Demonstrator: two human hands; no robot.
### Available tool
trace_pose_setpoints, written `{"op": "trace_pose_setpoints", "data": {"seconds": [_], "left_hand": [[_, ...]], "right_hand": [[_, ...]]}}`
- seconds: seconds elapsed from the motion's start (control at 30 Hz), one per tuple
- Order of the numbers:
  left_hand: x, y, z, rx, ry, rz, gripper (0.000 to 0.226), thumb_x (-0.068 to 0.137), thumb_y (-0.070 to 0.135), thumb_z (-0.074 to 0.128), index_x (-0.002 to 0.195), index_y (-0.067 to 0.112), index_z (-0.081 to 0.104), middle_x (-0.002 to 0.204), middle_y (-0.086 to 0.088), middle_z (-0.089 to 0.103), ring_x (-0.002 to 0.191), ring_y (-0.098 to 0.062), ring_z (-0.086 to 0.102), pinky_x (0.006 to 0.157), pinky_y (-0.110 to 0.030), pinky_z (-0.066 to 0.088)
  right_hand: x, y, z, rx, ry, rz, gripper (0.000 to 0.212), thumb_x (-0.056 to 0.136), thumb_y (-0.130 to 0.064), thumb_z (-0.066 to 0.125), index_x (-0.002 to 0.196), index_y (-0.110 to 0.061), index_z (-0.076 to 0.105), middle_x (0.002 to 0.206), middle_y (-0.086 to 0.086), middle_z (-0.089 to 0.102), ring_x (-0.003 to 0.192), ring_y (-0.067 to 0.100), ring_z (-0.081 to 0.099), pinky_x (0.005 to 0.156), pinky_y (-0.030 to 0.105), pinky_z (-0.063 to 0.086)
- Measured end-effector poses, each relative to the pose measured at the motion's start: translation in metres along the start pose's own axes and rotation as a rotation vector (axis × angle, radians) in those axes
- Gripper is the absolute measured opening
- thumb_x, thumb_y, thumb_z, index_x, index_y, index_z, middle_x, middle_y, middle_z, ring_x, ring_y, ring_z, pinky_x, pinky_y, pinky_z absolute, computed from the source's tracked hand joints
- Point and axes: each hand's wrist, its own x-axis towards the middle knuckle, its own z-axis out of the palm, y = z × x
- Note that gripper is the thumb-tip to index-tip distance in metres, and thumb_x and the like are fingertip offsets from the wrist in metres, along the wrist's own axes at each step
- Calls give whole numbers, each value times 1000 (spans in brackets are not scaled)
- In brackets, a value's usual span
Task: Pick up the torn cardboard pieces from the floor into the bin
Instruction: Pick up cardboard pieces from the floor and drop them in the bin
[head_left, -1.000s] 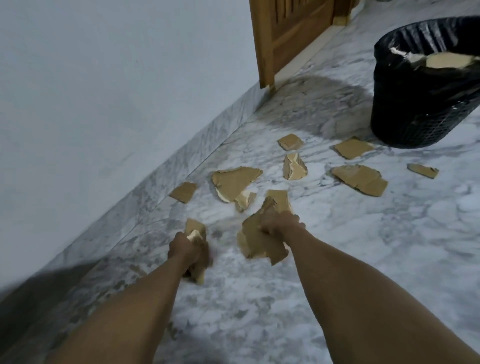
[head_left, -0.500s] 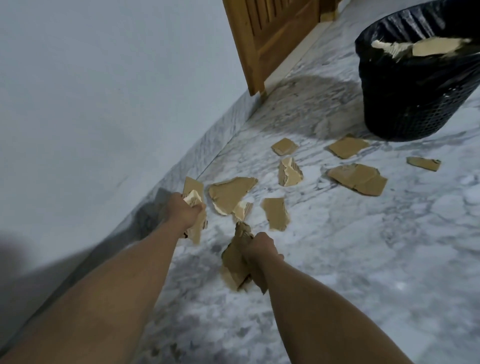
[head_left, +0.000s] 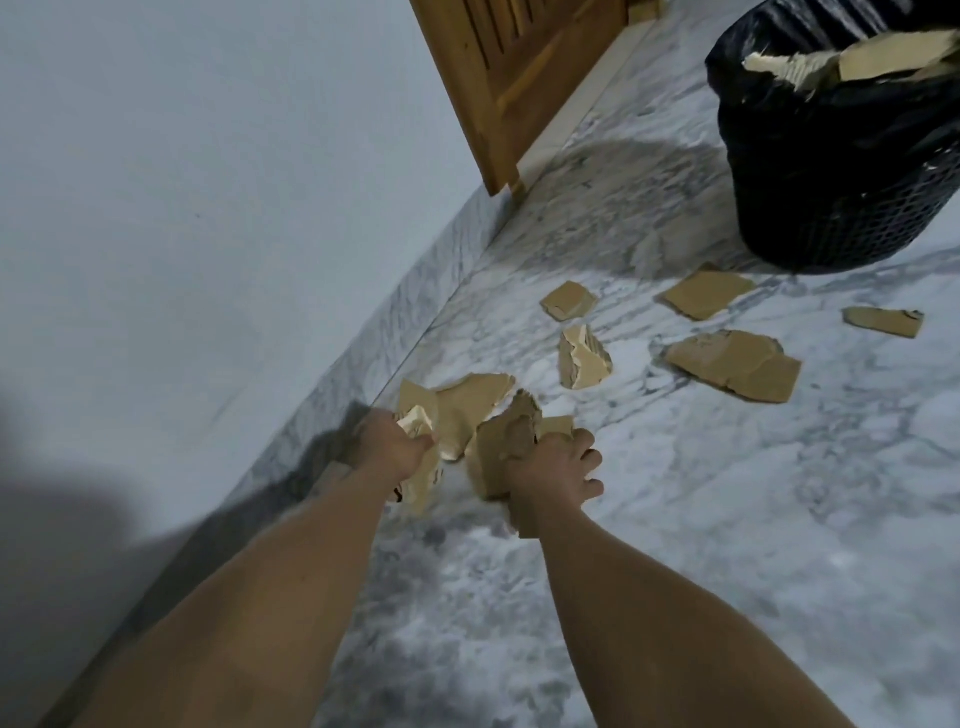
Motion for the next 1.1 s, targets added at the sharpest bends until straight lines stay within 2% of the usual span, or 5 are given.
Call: {"op": "trace_pose_setpoints", "data": {"seconds": [0.13, 0.57, 0.77, 0.93, 1.1], "left_hand": [[10, 17, 26, 59, -86, -21, 40, 87, 40, 72, 111, 12, 56, 101, -6, 59, 82, -22, 55, 56, -26, 39], [19, 19, 66, 152, -99, 4, 51, 87, 35, 67, 130, 11, 52, 120, -11, 65, 102, -27, 63, 84, -36, 52], [-21, 21, 73, 329, -53, 136, 28, 94, 29, 50, 121, 20, 49, 111, -6, 66, 100, -25, 63, 84, -36, 52], [-22, 2, 69, 186, -93, 192, 38, 87, 35, 58, 122, 22, 52, 109, -4, 66, 100, -30, 63, 78, -32, 49], [24, -3, 33, 48, -233, 183, 42, 87, 19, 69, 123, 2, 54, 114, -12, 63, 106, -29, 63, 76, -30, 48]], "right_hand": [[16, 14, 5, -133, 43, -56, 44, 92, -32, 50, 130, -11, 51, 128, 5, 32, 116, 28, 36, 95, 42, 35], [41, 6, -5, 11, -204, -101, 10, 91, -28, 46, 101, -27, 49, 101, -6, 61, 98, 19, 59, 86, 39, 26], [72, 21, -62, 470, -469, -18, 61, 72, -28, 84, 122, -6, 57, 116, 11, 65, 107, 29, 64, 89, 38, 56], [86, 39, -89, 709, -570, 174, 54, 71, -18, 90, 112, 5, 65, 97, 20, 74, 79, 35, 72, 58, 40, 60], [69, 53, -87, 801, -503, 185, 51, 69, -18, 90, 109, 5, 68, 93, 23, 76, 87, 41, 73, 72, 49, 61]]}}
